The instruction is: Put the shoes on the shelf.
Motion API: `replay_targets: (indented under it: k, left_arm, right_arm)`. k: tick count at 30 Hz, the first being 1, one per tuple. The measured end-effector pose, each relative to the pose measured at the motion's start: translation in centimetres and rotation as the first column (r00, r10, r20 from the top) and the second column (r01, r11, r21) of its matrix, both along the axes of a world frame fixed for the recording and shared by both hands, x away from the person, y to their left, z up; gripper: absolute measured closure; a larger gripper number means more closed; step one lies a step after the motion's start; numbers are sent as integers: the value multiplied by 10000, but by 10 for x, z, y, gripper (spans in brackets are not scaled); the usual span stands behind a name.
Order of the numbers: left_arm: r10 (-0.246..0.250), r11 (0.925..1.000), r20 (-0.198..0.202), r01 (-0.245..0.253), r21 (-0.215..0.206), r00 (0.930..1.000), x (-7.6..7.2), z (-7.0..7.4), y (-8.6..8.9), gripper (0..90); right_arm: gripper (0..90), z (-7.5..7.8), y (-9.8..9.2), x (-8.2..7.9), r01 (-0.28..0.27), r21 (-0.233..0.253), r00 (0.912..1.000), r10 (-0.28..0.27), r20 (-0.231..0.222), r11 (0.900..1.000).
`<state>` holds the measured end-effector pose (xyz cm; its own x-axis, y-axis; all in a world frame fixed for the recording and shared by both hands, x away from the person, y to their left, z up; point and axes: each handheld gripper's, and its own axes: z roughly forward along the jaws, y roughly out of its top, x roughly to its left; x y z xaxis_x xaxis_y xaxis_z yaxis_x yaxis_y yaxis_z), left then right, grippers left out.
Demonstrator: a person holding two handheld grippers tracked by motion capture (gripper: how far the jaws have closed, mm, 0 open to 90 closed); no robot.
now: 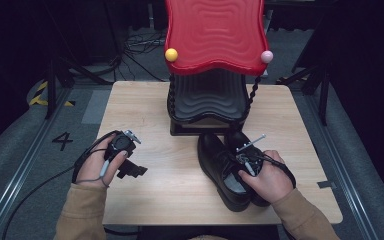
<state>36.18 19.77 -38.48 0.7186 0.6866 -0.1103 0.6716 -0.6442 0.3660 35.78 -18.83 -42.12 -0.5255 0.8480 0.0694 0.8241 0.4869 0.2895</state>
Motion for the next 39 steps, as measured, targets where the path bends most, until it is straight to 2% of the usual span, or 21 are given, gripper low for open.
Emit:
replay_targets:
  k: [2, 4, 12, 16, 22, 27, 29, 32, 39]
  left_arm:
    - [77, 10000, -26, -77, -13, 10000, 0, -1, 0, 191]
    - [103, 9999, -5, -103, -56, 9999, 0, 0, 1, 193]
    - [-21, 10000, 129, 22, -50, 9999, 2, 4, 4, 194]
    - [-60, 9999, 143, 61, -101, 9999, 2, 5, 7, 190]
    - [71, 9997, 239, -65, -253, 9997, 3, 6, 12, 190]
    - [109, 9997, 208, -104, -237, 9997, 3, 6, 15, 190]
    - [131, 9995, 247, -124, -285, 9996, 3, 6, 15, 190]
    - [149, 9994, 254, -140, -324, 9996, 2, 7, 16, 190]
    - [183, 9993, 326, -173, -321, 9993, -1, 9, 18, 190]
  right_arm:
    - [732, 0, 0, 2, 251, -198, 9996, -248, 164, 9995]
    - [754, -1, -3, 5, 420, 8, 9988, -420, 234, 9991]
    - [766, 0, -3, 18, 678, -56, 9976, -679, -98, 9977]
    - [797, 1, -1, 21, 367, -293, 9992, -372, -153, 9989]
    - [813, 3, -2, 25, 324, -427, 9990, -337, -298, 9986]
    - [818, 10, -5, 26, 397, -291, 9977, -412, -530, 9988]
    - [819, 15, -9, 24, 641, -74, 9944, -645, -836, 9979]
    - [818, 21, -12, 20, 629, 99, 9920, -614, -1100, 9980]
    - [818, 39, -17, 14, 593, 129, 9916, -574, -1157, 9982]
